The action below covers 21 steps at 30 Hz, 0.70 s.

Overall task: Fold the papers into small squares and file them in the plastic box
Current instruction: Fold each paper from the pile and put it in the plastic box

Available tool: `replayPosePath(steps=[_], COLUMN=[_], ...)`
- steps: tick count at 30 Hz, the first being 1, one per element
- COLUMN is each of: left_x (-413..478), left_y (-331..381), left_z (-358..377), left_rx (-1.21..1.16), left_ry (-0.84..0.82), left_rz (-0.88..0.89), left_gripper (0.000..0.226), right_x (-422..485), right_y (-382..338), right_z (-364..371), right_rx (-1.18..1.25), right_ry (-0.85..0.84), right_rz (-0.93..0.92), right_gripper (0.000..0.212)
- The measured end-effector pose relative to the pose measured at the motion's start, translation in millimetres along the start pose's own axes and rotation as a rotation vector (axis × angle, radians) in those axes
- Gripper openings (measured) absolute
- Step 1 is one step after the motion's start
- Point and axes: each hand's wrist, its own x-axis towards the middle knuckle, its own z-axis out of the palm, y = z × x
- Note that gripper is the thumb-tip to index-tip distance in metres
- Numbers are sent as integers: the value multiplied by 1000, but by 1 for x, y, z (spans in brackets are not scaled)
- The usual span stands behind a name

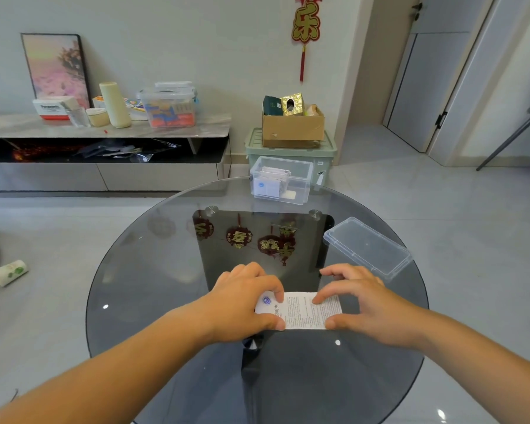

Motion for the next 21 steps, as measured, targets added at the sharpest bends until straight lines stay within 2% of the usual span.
replayPosePath(steps=[4, 9, 12, 15, 18, 21], left_x=[-1, 1, 2, 2, 2, 4], left_y=[5, 14, 21, 23, 23, 23], left_z=[-4, -9, -11, -10, -8, -8], left_rx=[-28, 53, 73, 25, -15, -2], left_ry=[0, 28, 30, 34, 21, -1], left_rz=[-45, -145, -213, -263, -293, -306], left_gripper=[37, 45, 53, 61, 77, 71], right_x=[-2, -4, -7, -9, -8, -8], right_y=[4, -6, -25, -33, -32, -33], right_z=[-10, -1, 13, 24, 26, 27], right_rx=[26, -35, -46, -83, -85, -93], right_ry=[-41, 169, 170, 124, 133, 133], right_rz=[14, -13, -106, -156, -162, -168], right_gripper=[33, 25, 15, 28, 31, 32])
